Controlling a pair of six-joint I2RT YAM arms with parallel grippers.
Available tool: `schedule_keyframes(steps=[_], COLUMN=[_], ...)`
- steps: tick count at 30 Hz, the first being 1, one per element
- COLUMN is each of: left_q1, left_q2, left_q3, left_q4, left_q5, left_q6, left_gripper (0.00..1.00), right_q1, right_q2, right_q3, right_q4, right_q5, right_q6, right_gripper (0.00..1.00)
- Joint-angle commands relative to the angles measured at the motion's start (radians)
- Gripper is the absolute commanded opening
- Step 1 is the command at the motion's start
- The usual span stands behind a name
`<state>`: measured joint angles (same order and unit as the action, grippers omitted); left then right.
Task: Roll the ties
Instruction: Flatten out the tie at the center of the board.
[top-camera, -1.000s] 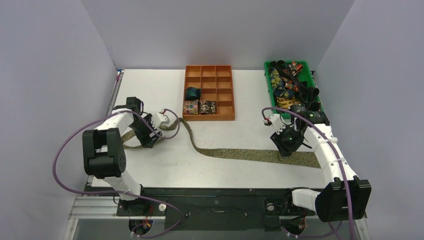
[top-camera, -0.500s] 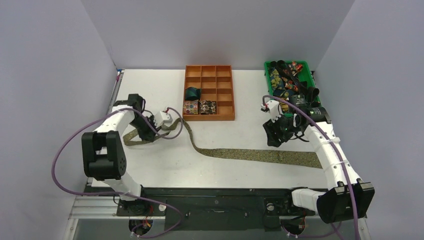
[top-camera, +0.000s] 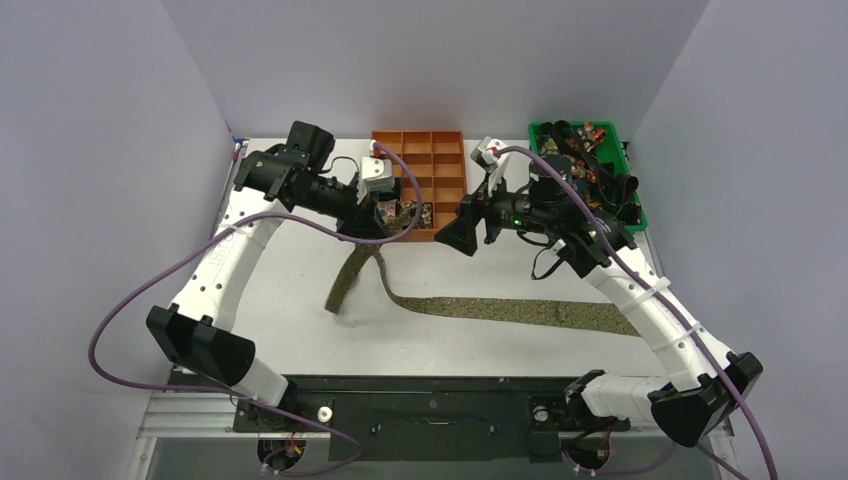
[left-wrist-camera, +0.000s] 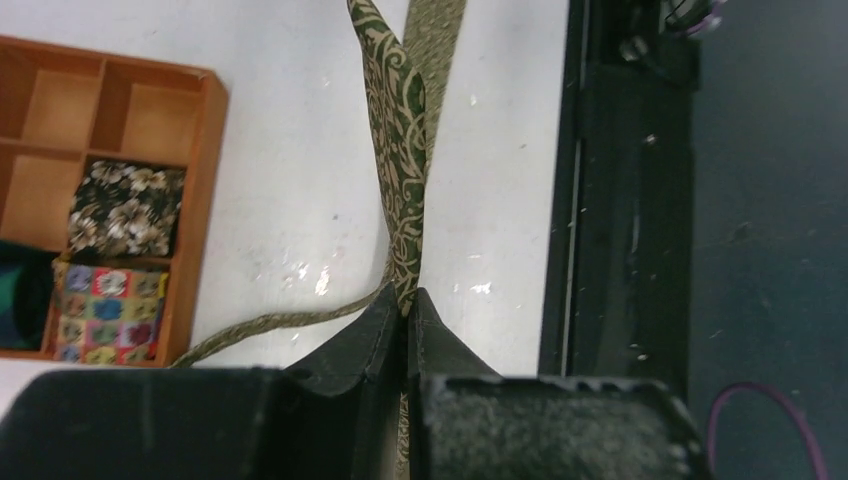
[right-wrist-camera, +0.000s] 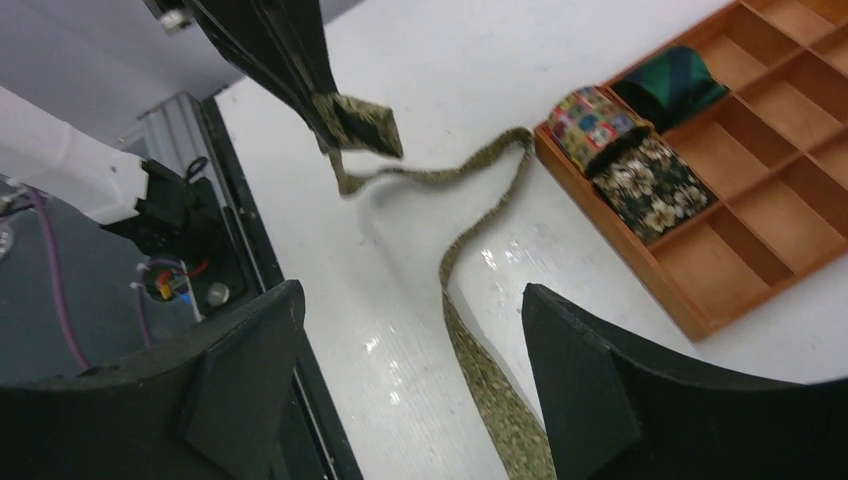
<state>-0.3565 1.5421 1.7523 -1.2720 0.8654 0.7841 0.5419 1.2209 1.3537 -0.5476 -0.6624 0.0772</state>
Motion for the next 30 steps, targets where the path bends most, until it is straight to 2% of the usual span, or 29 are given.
schedule_keyframes(steps=[1,9,11,13,14,15,16,18,19,20,21,22,23,25,26,28,30], left_q1=[-0.042,-0.068,-0.066,-0.064,-0.062,-0.056,-0.052,-0.023,-0.013,0.013,0.028,0.069,0.091,0.169,0.209,0.232,0.238], left_q2=[0.003,-0.005,-0.007,-0.008,-0.010,-0.012,-0.021,-0.047,-0.059,-0.093,-0.116,-0.167,-0.199,-0.291,-0.348,-0.407,-0.424], left_q3=[0.068,0.088,0.090,0.091,0.091,0.091,0.088,0.068,0.056,0.025,0.005,-0.053,-0.089,-0.265,-0.305,-0.405,-0.452], left_q4=[0.026,0.062,0.073,0.092,0.107,0.117,0.146,0.215,0.247,0.318,0.358,0.469,0.533,0.719,0.818,0.894,0.878], left_q5=[0.155,0.234,0.247,0.253,0.257,0.260,0.261,0.258,0.245,0.235,0.200,0.175,0.124,0.052,-0.016,-0.142,-0.243], left_q6=[-0.142,-0.199,-0.220,-0.247,-0.257,-0.283,-0.299,-0.366,-0.422,-0.450,-0.508,-0.545,-0.617,-0.704,-0.722,-0.740,-0.662], left_gripper=[0.00,0.00,0.00,0.00,0.00,0.00,0.00,0.10,0.25,0.35,0.54,0.64,0.81,1.00,0.98,0.97,0.97], right_q1=[0.071,0.123,0.132,0.146,0.153,0.155,0.159,0.158,0.157,0.156,0.154,0.149,0.145,0.138,0.133,0.131,0.130], right_q2=[0.011,0.063,0.069,0.070,0.069,0.069,0.064,0.055,0.050,0.046,0.045,0.047,0.050,0.062,0.065,0.070,0.071], right_q3=[-0.022,-0.007,0.004,0.014,0.016,0.025,0.028,0.043,0.062,0.077,0.114,0.156,0.180,0.254,0.300,0.359,0.411], right_q4=[0.272,0.399,0.416,0.416,0.415,0.406,0.399,0.383,0.373,0.371,0.367,0.368,0.368,0.372,0.382,0.402,0.417], right_q5=[-0.039,-0.043,-0.069,-0.082,-0.083,-0.080,-0.056,-0.003,0.021,0.059,0.077,0.104,0.116,0.145,0.159,0.175,0.177], right_q6=[0.153,0.230,0.254,0.250,0.246,0.234,0.228,0.212,0.200,0.194,0.187,0.188,0.189,0.189,0.190,0.190,0.186], right_gripper=[0.76,0.75,0.70,0.56,0.41,0.32,0.09,0.00,0.00,0.00,0.00,0.00,0.00,0.00,0.00,0.00,0.00])
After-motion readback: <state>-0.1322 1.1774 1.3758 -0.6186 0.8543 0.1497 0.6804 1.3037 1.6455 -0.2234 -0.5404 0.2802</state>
